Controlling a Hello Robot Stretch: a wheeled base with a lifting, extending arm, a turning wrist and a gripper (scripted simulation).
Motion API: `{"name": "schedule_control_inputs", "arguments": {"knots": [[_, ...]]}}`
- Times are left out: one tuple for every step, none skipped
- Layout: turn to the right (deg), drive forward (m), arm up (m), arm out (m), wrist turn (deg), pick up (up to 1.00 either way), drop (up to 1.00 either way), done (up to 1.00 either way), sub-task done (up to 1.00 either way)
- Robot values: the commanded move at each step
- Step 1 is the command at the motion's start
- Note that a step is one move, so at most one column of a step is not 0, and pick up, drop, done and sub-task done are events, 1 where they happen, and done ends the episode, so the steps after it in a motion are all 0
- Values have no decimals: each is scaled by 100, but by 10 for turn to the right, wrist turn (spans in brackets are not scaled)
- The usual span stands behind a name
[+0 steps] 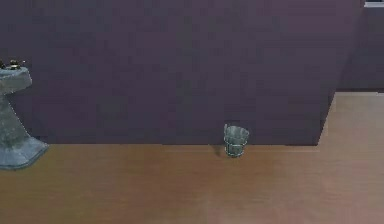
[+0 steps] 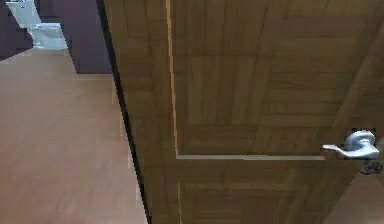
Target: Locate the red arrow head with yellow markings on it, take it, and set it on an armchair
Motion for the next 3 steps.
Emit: {"name": "schedule_control_inputs", "arguments": {"knots": [[0, 60, 0, 0, 0, 0, 0, 0, 0], [-450, 0, 0, 0, 0, 0, 0, 0, 0], [-420, 0, 0, 0, 0, 0, 0, 0, 0]]}}
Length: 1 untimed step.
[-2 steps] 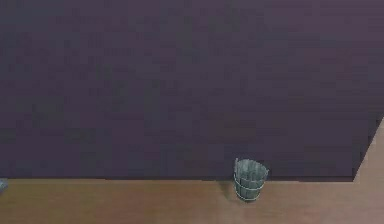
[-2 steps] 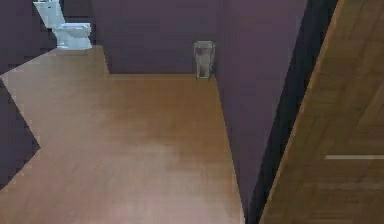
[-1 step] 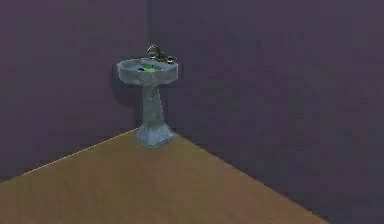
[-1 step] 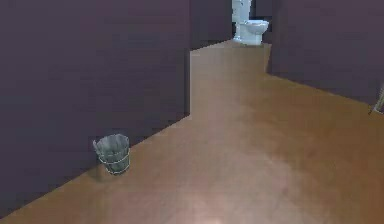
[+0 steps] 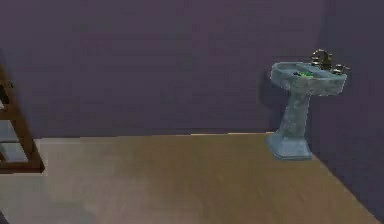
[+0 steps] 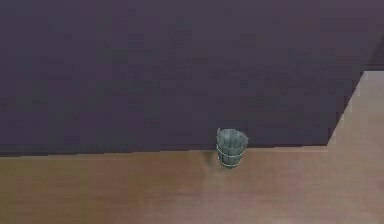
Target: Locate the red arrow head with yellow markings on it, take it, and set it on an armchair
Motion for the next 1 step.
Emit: {"name": "schedule_control_inputs", "arguments": {"knots": [[0, 75, 0, 0, 0, 0, 0, 0, 0]]}}
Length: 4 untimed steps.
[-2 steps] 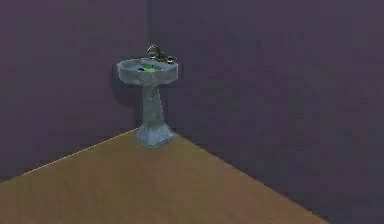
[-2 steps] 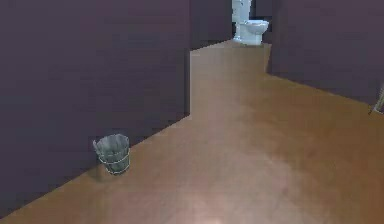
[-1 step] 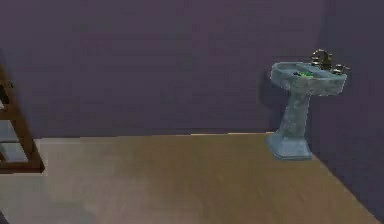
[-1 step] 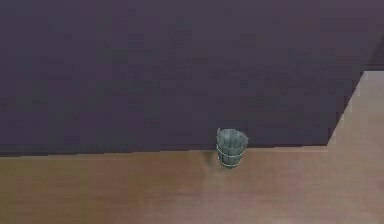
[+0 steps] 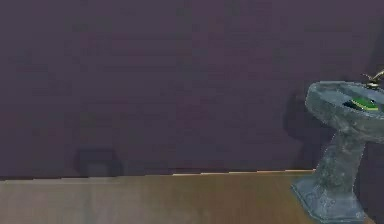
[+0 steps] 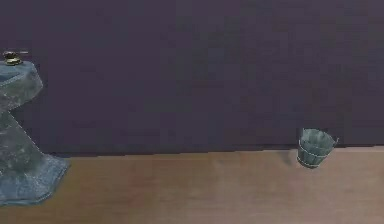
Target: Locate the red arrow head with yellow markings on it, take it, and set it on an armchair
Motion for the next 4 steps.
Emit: {"name": "schedule_control_inputs", "arguments": {"knots": [[-450, 0, 0, 0, 0, 0, 0, 0, 0], [-420, 0, 0, 0, 0, 0, 0, 0, 0], [0, 30, 0, 0, 0, 0, 0, 0, 0], [90, 0, 0, 0, 0, 0, 0, 0, 0]]}}
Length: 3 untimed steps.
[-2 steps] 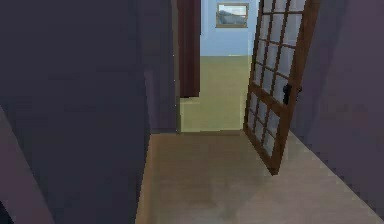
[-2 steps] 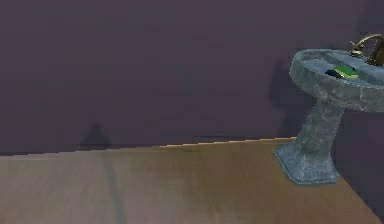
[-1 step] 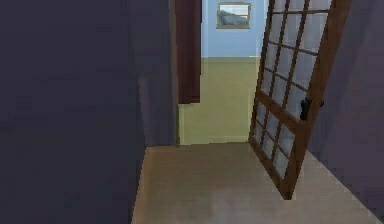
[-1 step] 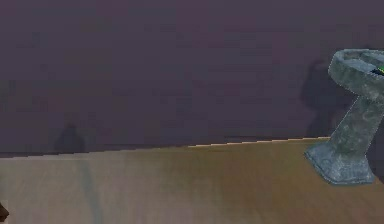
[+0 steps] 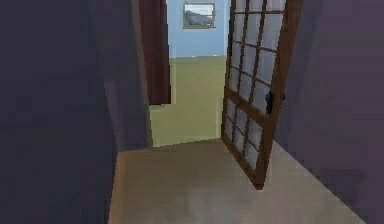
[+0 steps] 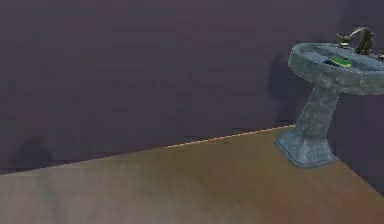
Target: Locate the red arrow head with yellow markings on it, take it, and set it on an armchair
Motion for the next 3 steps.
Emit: {"name": "schedule_control_inputs", "arguments": {"knots": [[0, 100, 0, 0, 0, 0, 0, 0, 0], [0, 100, 0, 0, 0, 0, 0, 0, 0], [30, 0, 0, 0, 0, 0, 0, 0, 0]]}}
